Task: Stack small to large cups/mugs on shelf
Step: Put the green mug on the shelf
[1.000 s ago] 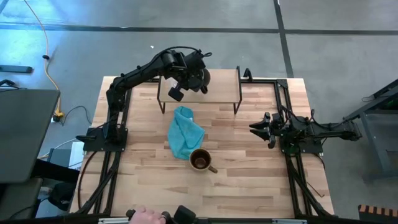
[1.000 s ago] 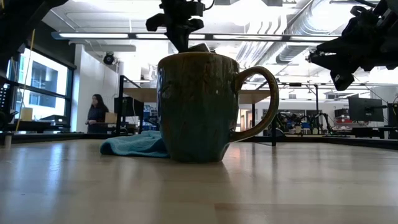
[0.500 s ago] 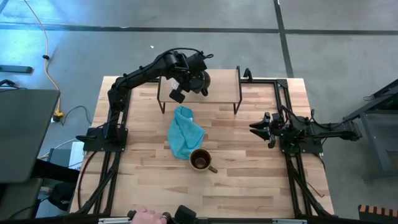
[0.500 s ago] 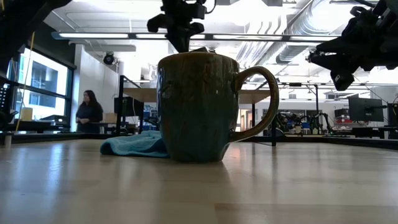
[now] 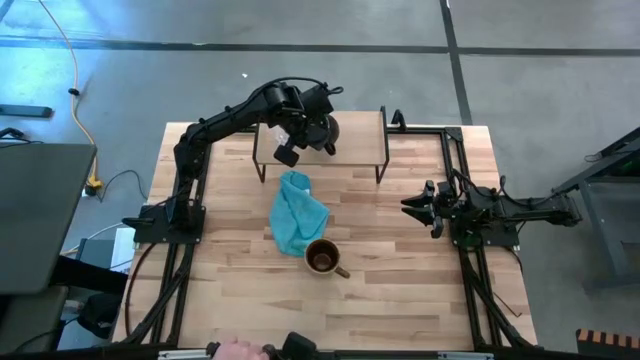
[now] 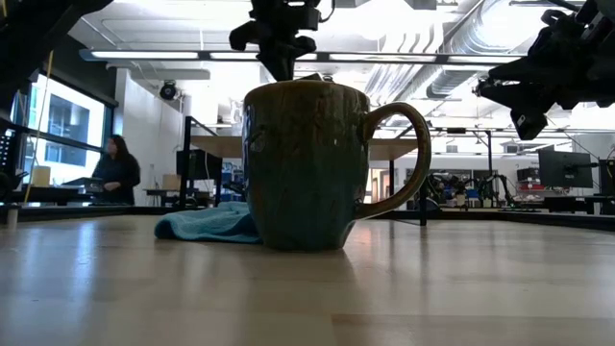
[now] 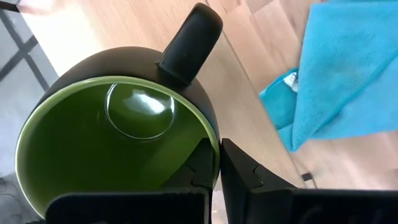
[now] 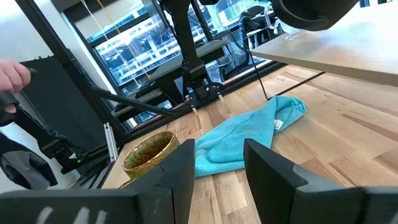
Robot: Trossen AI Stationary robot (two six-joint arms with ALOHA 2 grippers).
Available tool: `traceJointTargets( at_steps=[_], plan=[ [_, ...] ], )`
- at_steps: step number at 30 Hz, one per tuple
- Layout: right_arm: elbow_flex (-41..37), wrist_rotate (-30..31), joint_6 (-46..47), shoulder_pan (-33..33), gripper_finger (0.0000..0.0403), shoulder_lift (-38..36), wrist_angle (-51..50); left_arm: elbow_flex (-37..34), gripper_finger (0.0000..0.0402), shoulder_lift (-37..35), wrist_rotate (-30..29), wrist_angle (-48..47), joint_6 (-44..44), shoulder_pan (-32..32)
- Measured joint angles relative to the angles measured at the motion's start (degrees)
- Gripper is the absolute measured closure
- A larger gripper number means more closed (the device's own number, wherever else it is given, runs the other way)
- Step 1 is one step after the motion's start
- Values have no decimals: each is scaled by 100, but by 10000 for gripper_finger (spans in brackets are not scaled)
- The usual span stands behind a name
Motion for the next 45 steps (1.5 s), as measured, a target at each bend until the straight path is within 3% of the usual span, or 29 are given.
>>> traceJointTargets(
  at_steps=[5,23,45],
  plan=[
    [1,0,-60,2,275,0,-2,0,401,0,348,-8,-446,-31],
    [2,-31,-46,0,275,0,-17,0,401,-4,613,-232,-987,-31],
    [0,-23,66,0,275,0,-2,-2,401,119,-46,-222,-11,-28]
  ],
)
